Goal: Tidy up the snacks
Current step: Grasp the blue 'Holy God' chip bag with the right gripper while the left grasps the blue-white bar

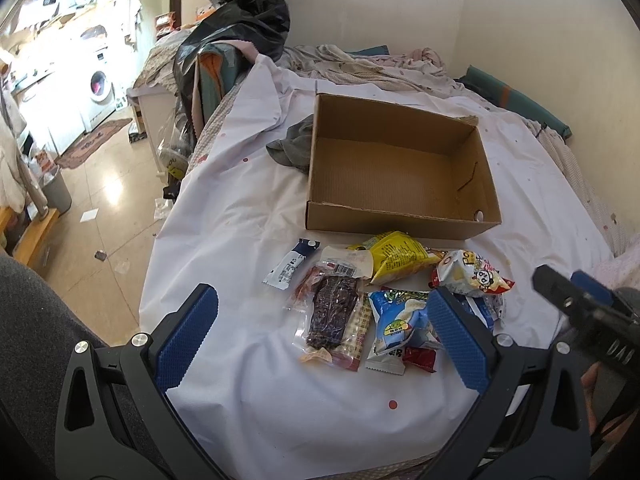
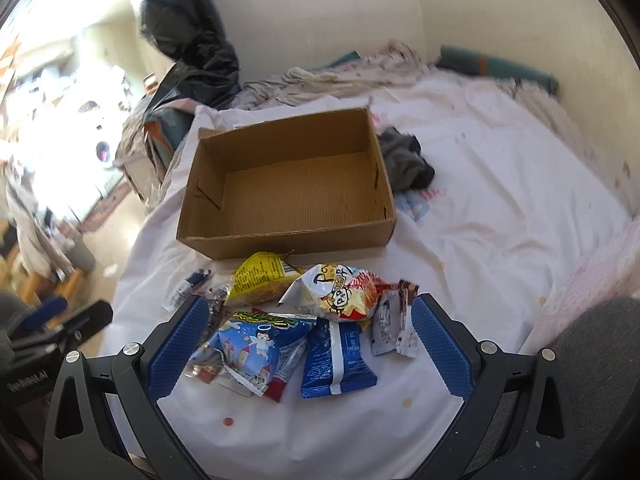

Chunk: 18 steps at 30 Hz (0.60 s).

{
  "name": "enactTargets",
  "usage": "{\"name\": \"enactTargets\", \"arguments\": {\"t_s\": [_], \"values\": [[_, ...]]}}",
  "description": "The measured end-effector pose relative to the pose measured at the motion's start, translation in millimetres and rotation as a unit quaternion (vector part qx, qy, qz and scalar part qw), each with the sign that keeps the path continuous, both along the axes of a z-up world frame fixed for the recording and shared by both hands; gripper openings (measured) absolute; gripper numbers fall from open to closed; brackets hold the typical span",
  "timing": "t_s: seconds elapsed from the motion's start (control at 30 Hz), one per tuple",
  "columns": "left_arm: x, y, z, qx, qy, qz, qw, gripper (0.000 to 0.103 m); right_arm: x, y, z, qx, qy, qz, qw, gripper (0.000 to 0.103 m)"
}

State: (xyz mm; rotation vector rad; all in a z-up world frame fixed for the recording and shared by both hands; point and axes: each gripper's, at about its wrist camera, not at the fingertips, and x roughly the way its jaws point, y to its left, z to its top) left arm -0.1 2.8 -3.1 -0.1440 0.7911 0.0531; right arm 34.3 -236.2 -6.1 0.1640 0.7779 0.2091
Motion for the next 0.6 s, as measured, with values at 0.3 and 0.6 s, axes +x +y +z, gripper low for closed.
{"name": "enactTargets", "arguments": {"t_s": [0.3,0.6], "values": [[24,25,-1,-0.026,0.05,0.047,0.9973,0.103,54,-4,-64,0.188,0.268,0.041,0.944,0.094],[64,43,0,-0.032,0.099,0.064,0.9925,0.103,84,50,-111,0.176,0.367,0.044,0.913,0.082]]}}
